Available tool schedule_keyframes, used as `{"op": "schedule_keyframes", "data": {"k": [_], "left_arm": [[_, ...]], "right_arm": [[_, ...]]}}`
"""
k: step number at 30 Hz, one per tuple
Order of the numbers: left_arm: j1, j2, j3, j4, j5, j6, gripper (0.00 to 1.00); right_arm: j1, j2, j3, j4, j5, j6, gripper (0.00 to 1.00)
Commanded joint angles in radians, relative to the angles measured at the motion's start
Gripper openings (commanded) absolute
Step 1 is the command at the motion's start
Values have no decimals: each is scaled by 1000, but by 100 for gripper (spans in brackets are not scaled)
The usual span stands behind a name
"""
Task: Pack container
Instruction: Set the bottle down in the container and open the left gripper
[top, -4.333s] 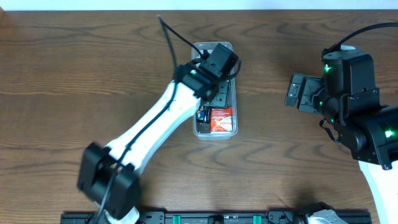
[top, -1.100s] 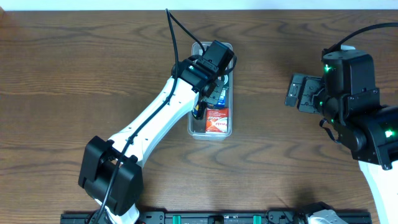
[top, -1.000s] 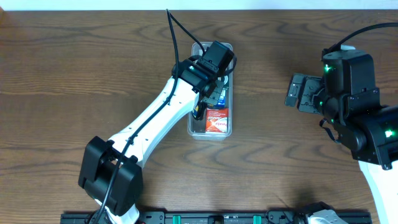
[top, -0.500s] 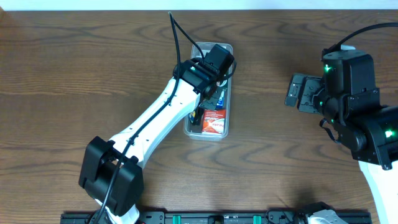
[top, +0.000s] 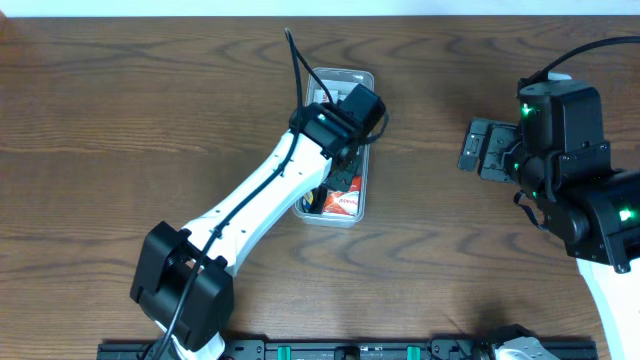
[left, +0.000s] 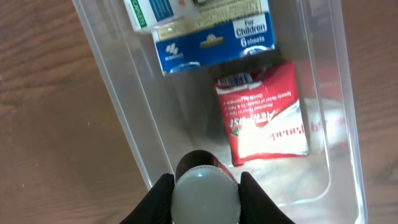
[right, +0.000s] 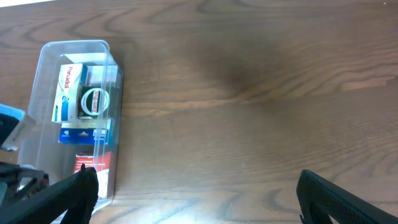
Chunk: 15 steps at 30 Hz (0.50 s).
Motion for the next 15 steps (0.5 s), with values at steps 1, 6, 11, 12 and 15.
{"op": "schedule_keyframes", "data": {"k": [1,6,11,12,15], "left_arm": [[-16,-4,0,-32,-18,-35,20],[-25,-4,0,-88,-18,-75,21],[-25,-4,0,-140,-18,-94,21],[-25,-4,0,-151,-18,-103,21],[-25,-4,0,-173,-15,-105,21]], "right_arm": [[-13,0,0,0,17,-12,99],[-13,0,0,0,17,-12,99],[-13,0,0,0,17,-12,99],[-13,0,0,0,17,-12,99],[-13,0,0,0,17,-12,99]]}}
